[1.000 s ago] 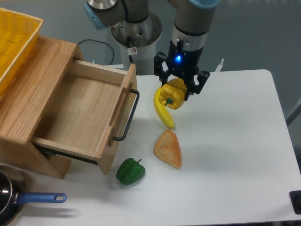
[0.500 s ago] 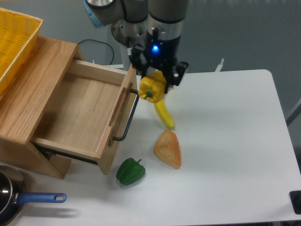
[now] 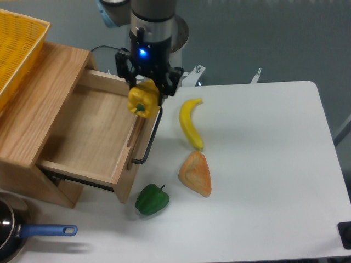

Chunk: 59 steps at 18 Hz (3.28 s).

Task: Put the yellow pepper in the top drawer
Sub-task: 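Carry the yellow pepper over the banana toward the open drawer, then lower the yellow pepper down into the drawer interior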

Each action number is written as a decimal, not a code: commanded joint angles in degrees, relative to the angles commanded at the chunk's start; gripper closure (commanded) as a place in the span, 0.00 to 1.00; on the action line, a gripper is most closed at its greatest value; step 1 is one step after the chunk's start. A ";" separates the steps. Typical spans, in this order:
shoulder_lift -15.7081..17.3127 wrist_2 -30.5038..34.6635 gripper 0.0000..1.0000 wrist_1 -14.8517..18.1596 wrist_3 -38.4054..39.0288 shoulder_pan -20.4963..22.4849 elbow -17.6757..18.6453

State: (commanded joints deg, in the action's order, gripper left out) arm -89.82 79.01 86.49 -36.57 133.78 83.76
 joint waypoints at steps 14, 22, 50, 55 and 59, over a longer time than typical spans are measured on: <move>-2.72 0.53 0.70 -0.53 9.06 -10.46 2.20; -5.45 3.25 0.70 -0.53 10.47 -11.17 2.02; -10.81 5.28 0.58 -1.41 12.05 -12.66 2.02; -10.81 5.36 0.17 -1.58 11.78 -12.66 2.11; -10.81 5.36 0.06 -1.67 11.52 -12.66 2.20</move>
State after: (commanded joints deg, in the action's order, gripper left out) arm -100.64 84.38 84.81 -25.05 121.11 85.96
